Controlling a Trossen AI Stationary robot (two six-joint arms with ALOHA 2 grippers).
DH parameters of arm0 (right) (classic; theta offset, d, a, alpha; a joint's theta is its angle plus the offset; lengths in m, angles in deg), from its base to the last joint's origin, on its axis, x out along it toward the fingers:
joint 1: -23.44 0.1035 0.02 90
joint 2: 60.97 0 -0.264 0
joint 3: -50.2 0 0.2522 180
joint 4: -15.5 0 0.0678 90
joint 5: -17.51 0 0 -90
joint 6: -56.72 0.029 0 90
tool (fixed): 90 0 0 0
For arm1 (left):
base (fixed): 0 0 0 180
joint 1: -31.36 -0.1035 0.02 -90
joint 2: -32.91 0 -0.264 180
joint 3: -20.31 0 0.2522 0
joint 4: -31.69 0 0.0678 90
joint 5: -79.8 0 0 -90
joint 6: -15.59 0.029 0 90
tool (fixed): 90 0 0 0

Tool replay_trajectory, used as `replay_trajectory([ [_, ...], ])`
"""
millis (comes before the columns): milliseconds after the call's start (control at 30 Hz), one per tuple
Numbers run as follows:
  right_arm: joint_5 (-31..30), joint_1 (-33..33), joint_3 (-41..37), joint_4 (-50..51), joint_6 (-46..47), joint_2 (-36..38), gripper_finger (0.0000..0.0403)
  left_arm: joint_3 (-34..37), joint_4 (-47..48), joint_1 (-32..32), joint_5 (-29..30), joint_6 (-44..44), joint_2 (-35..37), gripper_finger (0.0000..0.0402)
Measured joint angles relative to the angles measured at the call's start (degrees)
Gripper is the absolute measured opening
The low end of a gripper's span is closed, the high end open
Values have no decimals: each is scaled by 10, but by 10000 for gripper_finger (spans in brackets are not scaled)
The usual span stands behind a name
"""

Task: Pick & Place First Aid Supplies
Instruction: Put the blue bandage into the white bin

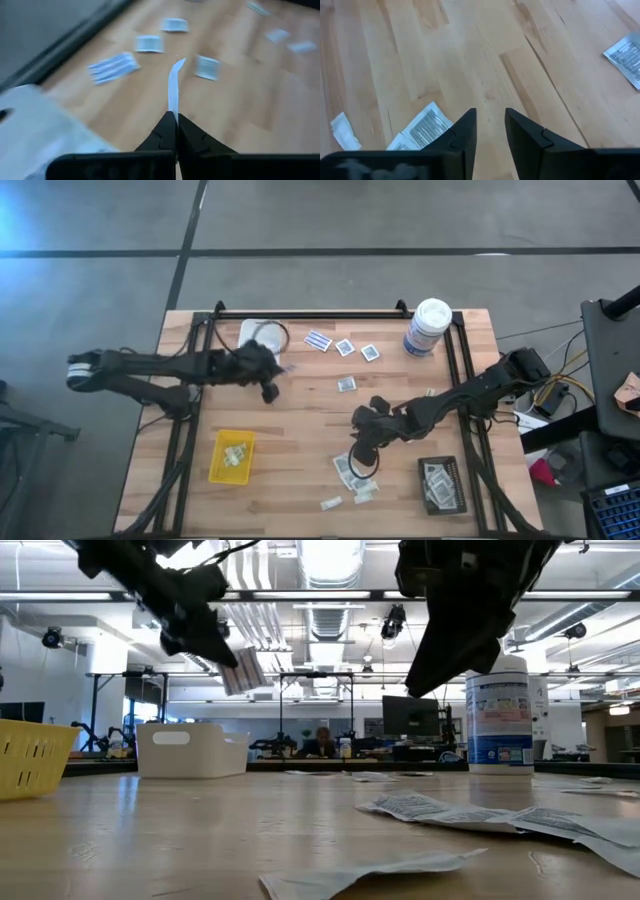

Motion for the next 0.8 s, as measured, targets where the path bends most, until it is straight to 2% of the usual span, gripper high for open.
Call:
replay_trajectory([
  [167, -3, 0, 0, -2, 0, 0, 93, 24, -5, -82, 15, -18, 37, 0],
  [333, -14, 0, 0, -3, 2, 0, 97, 40, -5, -167, 14, -40, 39, 0],
  [467, -14, 0, 0, -3, 2, 0, 97, 55, -5, -223, -28, -56, 24, 0],
  [633, -14, 0, 0, -3, 2, 0, 89, 60, -8, -256, -85, -68, -4, 0],
  [800, -14, 0, 0, -4, 2, 0, 79, 60, -8, -261, -93, -72, -27, 0],
])
